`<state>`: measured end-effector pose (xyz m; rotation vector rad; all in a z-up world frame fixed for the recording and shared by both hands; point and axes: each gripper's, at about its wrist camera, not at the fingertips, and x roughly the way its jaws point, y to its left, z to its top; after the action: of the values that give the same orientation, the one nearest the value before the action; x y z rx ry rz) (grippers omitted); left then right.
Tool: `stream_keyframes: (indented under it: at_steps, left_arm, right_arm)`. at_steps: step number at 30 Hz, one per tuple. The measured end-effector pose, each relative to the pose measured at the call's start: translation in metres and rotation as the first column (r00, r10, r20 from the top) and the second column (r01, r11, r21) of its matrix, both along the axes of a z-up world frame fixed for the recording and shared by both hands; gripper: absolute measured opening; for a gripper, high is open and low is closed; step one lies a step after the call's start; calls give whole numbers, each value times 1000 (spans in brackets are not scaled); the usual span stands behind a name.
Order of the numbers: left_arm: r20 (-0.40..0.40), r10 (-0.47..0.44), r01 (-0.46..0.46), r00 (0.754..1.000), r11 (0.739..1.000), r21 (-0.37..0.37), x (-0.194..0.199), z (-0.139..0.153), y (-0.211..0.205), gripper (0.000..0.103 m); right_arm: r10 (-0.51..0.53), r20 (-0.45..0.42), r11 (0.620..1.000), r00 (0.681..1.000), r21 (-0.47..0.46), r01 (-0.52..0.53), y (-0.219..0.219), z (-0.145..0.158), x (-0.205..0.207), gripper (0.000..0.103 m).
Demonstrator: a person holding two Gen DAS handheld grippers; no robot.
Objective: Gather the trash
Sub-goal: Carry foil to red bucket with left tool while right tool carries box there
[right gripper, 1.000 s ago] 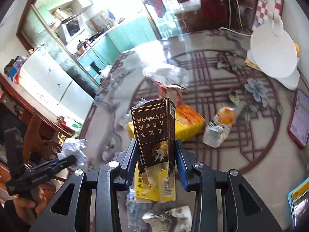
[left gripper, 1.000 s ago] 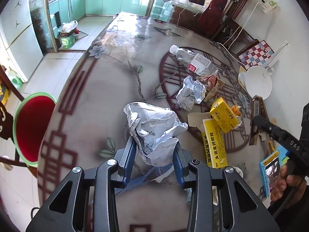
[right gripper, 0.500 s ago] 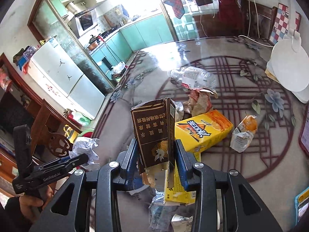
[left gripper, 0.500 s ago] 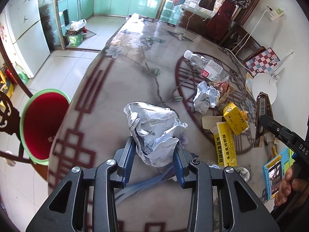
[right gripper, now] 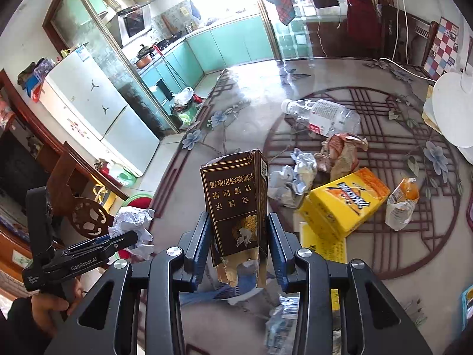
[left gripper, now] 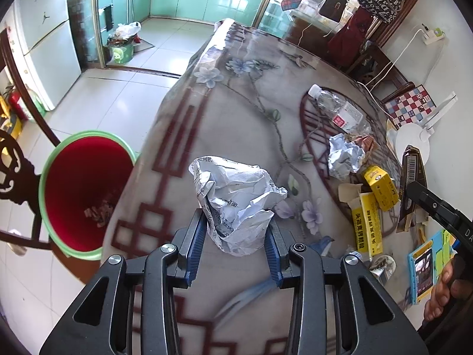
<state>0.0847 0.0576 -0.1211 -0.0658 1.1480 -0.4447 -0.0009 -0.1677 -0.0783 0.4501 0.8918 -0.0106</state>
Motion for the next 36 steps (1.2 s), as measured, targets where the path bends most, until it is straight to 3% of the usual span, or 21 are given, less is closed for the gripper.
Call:
stream_keyframes:
  at_steps: [18,36]
  left_arm:
    - [-56,24,-24,998,1000,2,45,-26,87,35]
    - [-113,62,-59,992,998,27,78,-48,144,35]
  right_arm:
    - [37,-60,999,998,-1,-37,102,-9,46,35]
    - [187,-145,981,971,74,-178,195,-47,108,35]
